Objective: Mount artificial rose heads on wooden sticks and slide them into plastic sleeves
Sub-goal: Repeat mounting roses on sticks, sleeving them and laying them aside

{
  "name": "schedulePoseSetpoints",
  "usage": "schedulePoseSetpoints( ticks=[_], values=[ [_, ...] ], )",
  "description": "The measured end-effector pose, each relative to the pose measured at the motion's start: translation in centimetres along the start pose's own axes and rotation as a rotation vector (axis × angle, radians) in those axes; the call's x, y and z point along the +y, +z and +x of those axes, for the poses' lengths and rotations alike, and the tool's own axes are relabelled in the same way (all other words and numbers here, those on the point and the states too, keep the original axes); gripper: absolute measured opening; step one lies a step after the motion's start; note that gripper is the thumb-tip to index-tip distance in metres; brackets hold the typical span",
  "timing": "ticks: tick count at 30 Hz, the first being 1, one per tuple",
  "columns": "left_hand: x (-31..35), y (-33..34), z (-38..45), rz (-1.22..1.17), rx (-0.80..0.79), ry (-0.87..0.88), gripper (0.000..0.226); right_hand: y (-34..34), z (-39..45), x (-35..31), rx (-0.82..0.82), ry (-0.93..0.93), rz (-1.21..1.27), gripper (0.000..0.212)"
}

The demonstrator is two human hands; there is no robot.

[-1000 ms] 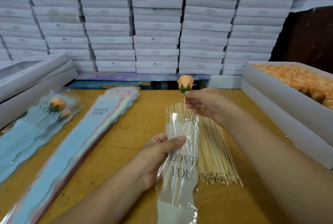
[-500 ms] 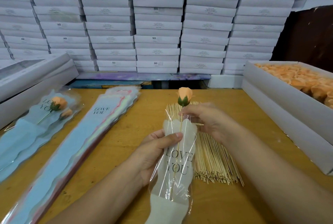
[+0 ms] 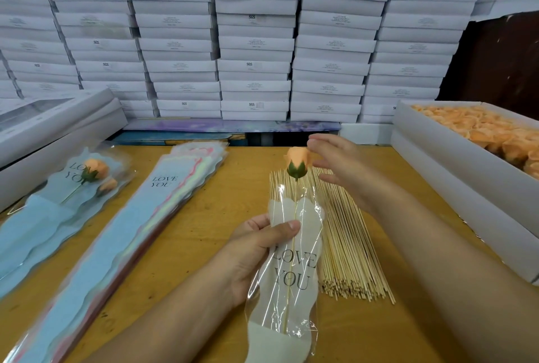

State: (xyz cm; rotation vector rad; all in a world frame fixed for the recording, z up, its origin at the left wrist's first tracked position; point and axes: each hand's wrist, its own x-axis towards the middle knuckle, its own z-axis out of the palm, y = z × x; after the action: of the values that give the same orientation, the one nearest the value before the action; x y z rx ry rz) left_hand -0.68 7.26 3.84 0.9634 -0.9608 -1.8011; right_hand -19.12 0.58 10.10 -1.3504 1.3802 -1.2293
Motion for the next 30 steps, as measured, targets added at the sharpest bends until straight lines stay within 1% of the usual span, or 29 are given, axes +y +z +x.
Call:
schedulePoseSetpoints(
  ticks=[2, 5, 8, 12, 18, 19, 20, 21, 22, 24, 25, 26, 27, 28, 30],
  values=[
    [-0.1, 0.0, 0.0, 0.003, -0.001, -0.003, 0.054, 0.1, 0.1, -0.3, -0.033, -0.017, -0.018, 0.02],
    [-0.1, 0.0, 0.0, 0.007, -0.01, -0.004, 0.038, 0.3, 0.2, -0.5, -0.052, -0.044, -0.05, 0.017],
    [-0.1, 0.0, 0.0, 0.0, -0.015, -0.007, 0.03, 0.5, 0.0, -0.5, -0.054, -0.047, -0.069, 0.016],
    [0.0, -0.1, 0.0, 0.012, 0.004, 0.003, 0.031, 0.7, -0.4, -0.2, -0.062, -0.044, -0.068, 0.017],
    [0.2, -0.4, 0.2, -0.007, -0.021, 0.011, 0.033, 0.8, -1.4, 0.2, -0.142, -0.088, -0.08, 0.019],
    [0.3, -0.5, 0.2, -0.011, -0.03, 0.01, 0.027, 0.9, -1.6, 0.2, -0.156, -0.096, -0.087, 0.019],
    [0.3, -0.5, 0.2, 0.005, -0.034, 0.01, 0.015, 0.9, -1.7, 0.3, -0.166, -0.105, -0.095, 0.02],
    [0.3, -0.7, 0.3, 0.016, -0.031, 0.011, 0.012, 1.0, -1.9, 0.3, -0.171, -0.111, -0.101, 0.02],
    [0.4, -0.7, 0.3, 0.016, -0.021, 0.006, 0.016, 1.1, -2.0, 0.3, -0.172, -0.115, -0.104, 0.02],
    [0.5, -1.0, 0.5, -0.002, -0.031, -0.012, 0.007, 1.3, -2.2, 0.3, -0.173, -0.12, -0.114, 0.02],
    [0.6, -1.1, 0.5, 0.005, -0.02, -0.007, 0.016, 1.3, -2.2, 0.4, -0.176, -0.122, -0.124, 0.021],
    [0.7, -1.2, 0.5, 0.016, -0.012, -0.003, 0.031, 1.3, -2.3, 0.4, -0.182, -0.124, -0.135, 0.021],
    [0.8, -1.1, 0.5, 0.031, 0.0, 0.0, 0.042, 1.4, -2.3, 0.5, -0.189, -0.124, -0.146, 0.022],
    [0.8, -1.0, 0.5, 0.033, 0.01, 0.005, 0.043, 1.4, -2.3, 0.5, -0.198, -0.121, -0.155, 0.022],
    [0.8, -0.8, 0.5, -0.006, 0.027, -0.008, 0.02, 1.4, -2.3, 0.7, -0.213, -0.117, -0.166, 0.022]
  ],
)
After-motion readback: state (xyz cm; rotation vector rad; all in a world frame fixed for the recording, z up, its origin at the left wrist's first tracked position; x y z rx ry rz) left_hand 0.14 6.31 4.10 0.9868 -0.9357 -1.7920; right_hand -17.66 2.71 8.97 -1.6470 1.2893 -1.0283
